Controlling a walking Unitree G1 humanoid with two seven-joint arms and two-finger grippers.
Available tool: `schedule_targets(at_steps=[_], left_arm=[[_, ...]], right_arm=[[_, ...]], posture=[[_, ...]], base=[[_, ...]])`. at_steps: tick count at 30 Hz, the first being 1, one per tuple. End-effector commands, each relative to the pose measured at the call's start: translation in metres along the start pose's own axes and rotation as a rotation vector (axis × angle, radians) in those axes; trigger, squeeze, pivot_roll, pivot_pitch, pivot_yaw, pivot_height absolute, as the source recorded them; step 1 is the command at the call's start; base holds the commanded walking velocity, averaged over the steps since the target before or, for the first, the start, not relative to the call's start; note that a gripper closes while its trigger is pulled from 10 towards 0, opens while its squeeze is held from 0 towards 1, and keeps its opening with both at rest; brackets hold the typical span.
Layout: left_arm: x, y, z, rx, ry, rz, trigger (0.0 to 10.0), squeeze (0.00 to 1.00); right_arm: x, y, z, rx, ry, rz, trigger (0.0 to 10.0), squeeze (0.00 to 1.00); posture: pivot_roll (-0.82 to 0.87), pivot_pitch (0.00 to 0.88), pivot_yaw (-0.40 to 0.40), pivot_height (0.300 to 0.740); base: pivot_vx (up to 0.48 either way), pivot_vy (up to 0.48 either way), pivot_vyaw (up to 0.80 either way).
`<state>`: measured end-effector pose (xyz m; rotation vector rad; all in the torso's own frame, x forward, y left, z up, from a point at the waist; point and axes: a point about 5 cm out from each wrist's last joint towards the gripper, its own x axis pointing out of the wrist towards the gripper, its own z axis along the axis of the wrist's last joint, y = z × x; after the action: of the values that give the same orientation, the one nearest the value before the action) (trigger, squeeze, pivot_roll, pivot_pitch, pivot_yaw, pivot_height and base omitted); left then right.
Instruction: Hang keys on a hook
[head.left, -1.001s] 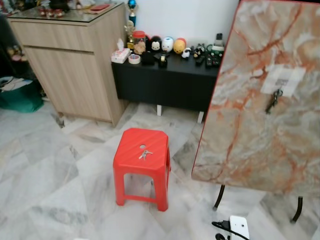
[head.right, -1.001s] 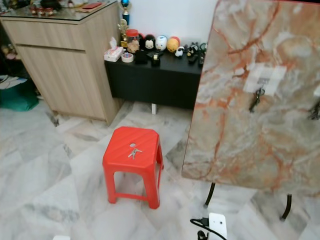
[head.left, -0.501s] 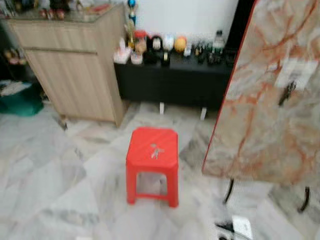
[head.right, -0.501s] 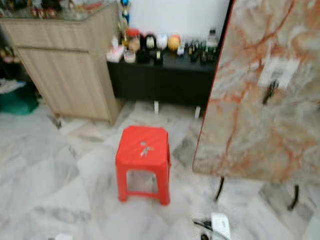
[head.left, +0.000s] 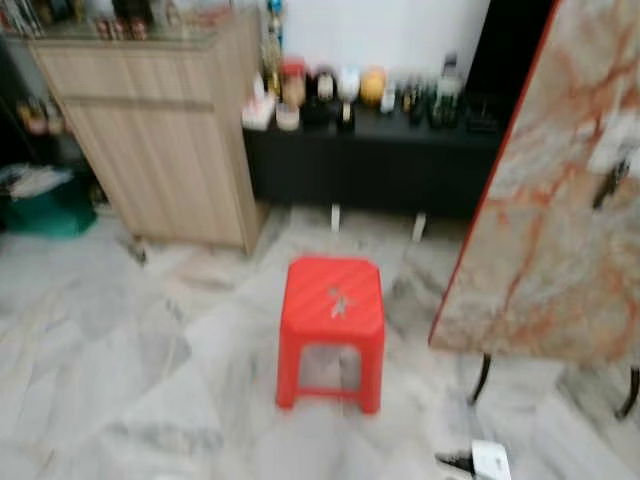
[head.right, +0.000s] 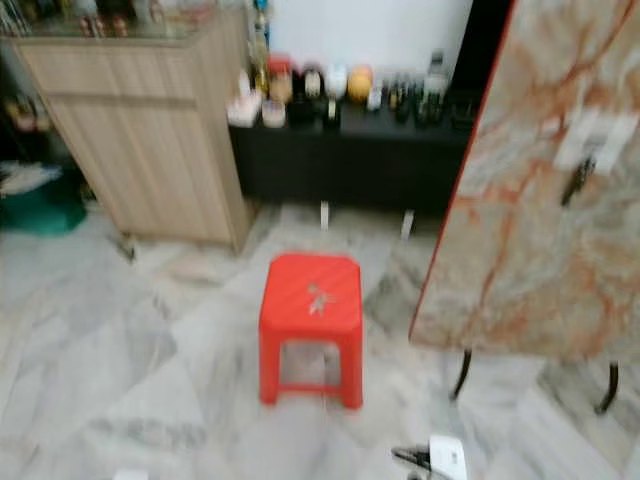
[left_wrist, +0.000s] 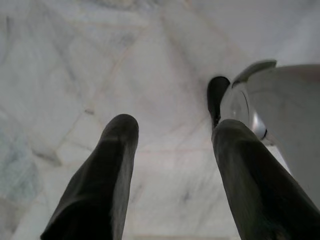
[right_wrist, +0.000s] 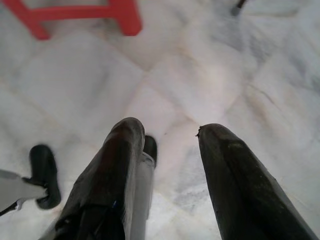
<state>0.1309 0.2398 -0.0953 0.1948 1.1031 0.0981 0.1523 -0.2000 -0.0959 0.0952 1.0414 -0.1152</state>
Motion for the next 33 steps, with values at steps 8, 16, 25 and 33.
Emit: schedule_targets(at_steps=[8, 16, 25, 33], left_arm=[[-0.0013, 0.003, -0.0073, 0.015, 0.023, 0.005, 10.0, 0.0], [-0.0011, 0.0029, -0.0068, 0.01, 0.023, 0.004, 10.0, 0.0], [-0.0009, 0.0027, -0.0056, 0.004, 0.019, 0.009, 10.0, 0.0], [-0.0008, 0.0013, -0.0053, -0.017, 0.021, -0.012, 10.0, 0.0]], right_arm=[[0.0011, 0.0058, 0.0035, 0.002, -0.007, 0.016, 10.0, 0.0], [0.0012, 0.0056, 0.0043, 0.004, -0.008, 0.015, 10.0, 0.0], [0.0014, 0.005, 0.0057, 0.004, -0.01, 0.013, 10.0, 0.0], [0.0015, 0.0052, 0.0066, 0.005, -0.011, 0.014, 10.0, 0.0]], posture=[[0.05, 0.0, -0.02, 0.722], [0.05, 0.0, -0.023, 0.722], [0.06, 0.0, -0.031, 0.722], [0.06, 0.0, -0.032, 0.722]], base=[[0.0, 0.289, 0.0], [0.0, 0.283, 0.0], [0.0, 0.031, 0.0], [0.0, 0.0, 0.0]])
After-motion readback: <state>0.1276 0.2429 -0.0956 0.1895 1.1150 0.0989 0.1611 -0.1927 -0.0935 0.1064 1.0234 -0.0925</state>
